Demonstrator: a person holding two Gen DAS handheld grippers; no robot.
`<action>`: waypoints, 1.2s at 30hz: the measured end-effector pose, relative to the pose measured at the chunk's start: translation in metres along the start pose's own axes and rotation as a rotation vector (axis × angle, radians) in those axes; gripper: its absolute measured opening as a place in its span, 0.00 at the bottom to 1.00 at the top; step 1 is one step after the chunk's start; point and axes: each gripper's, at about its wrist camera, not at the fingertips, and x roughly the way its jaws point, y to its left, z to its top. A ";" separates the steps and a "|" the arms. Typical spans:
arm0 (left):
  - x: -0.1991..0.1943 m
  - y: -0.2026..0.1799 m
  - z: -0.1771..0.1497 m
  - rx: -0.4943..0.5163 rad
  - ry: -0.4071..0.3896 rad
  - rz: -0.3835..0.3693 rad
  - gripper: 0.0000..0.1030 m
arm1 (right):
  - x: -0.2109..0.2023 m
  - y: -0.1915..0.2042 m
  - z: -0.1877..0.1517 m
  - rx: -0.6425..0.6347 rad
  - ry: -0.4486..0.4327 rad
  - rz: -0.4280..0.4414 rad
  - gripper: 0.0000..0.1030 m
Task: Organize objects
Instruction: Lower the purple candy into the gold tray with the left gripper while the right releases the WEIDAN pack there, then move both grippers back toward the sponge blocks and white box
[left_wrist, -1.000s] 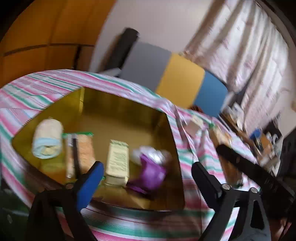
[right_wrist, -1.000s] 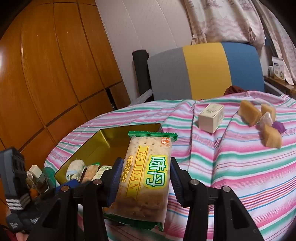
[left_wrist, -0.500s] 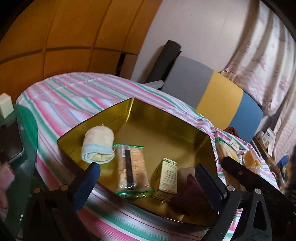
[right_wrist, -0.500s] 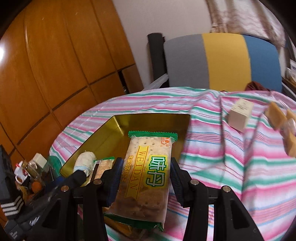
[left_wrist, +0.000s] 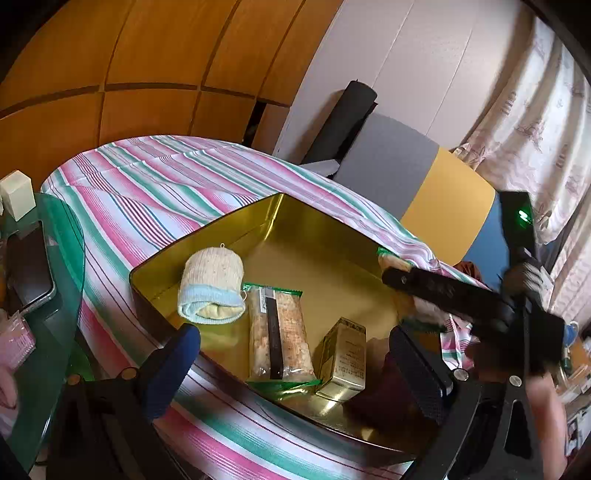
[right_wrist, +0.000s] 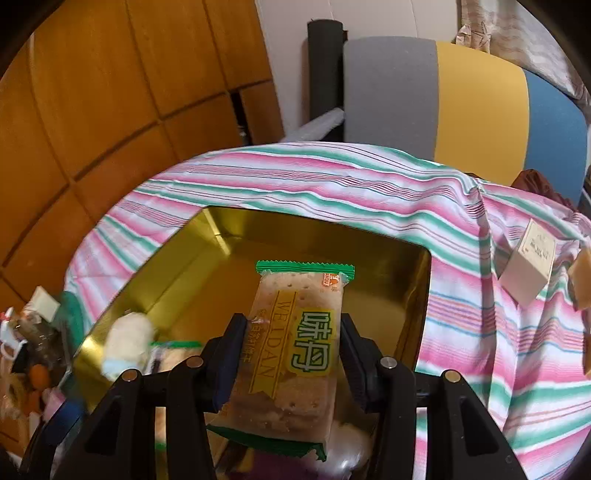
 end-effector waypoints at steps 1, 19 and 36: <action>0.000 0.000 0.000 0.001 0.003 -0.001 1.00 | 0.005 -0.001 0.003 0.002 0.006 -0.006 0.48; 0.004 -0.008 -0.007 0.026 0.025 -0.007 1.00 | -0.012 -0.018 -0.016 0.061 -0.005 0.000 0.49; -0.005 -0.047 -0.026 0.190 0.042 -0.119 1.00 | -0.088 -0.087 -0.067 0.231 -0.158 -0.085 0.49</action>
